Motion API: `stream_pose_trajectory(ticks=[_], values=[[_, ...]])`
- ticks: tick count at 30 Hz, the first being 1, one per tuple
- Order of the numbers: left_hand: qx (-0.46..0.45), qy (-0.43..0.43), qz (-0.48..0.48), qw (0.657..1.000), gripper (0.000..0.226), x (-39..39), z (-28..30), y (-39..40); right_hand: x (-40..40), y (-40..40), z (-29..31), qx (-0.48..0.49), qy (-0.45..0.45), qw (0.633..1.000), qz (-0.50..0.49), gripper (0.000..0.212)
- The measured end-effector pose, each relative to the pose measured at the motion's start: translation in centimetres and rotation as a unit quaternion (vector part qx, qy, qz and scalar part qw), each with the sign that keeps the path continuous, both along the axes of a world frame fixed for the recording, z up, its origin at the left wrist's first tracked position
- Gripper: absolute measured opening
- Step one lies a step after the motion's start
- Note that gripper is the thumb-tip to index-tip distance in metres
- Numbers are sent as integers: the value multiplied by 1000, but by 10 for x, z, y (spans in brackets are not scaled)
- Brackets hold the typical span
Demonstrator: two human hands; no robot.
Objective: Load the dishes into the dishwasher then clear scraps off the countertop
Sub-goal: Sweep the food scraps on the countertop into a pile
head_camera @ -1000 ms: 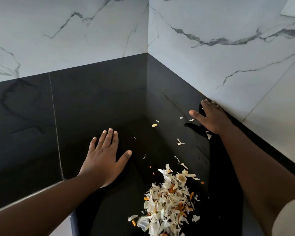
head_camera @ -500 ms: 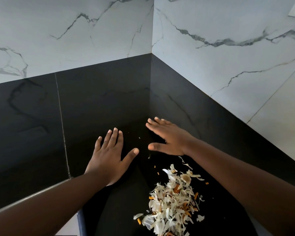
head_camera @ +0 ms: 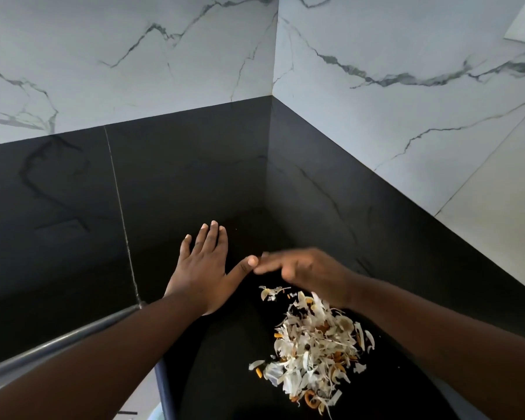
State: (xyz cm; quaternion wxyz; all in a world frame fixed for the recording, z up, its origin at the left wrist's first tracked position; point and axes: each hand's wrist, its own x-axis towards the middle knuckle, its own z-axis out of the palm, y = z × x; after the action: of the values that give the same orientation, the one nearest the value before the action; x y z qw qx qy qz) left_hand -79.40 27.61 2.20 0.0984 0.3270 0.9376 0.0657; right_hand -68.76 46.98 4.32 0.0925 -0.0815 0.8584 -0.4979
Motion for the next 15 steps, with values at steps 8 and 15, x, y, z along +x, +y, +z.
stream_pose_trajectory(ticks=[8,15], values=[[5,-4,0,1000,132,-1,-1,-1,-23,-14,-11,221,9,974,50,109],[2,-6,0,1000,130,0,-1,-1,35,-14,8,75,-80,990,90,97]])
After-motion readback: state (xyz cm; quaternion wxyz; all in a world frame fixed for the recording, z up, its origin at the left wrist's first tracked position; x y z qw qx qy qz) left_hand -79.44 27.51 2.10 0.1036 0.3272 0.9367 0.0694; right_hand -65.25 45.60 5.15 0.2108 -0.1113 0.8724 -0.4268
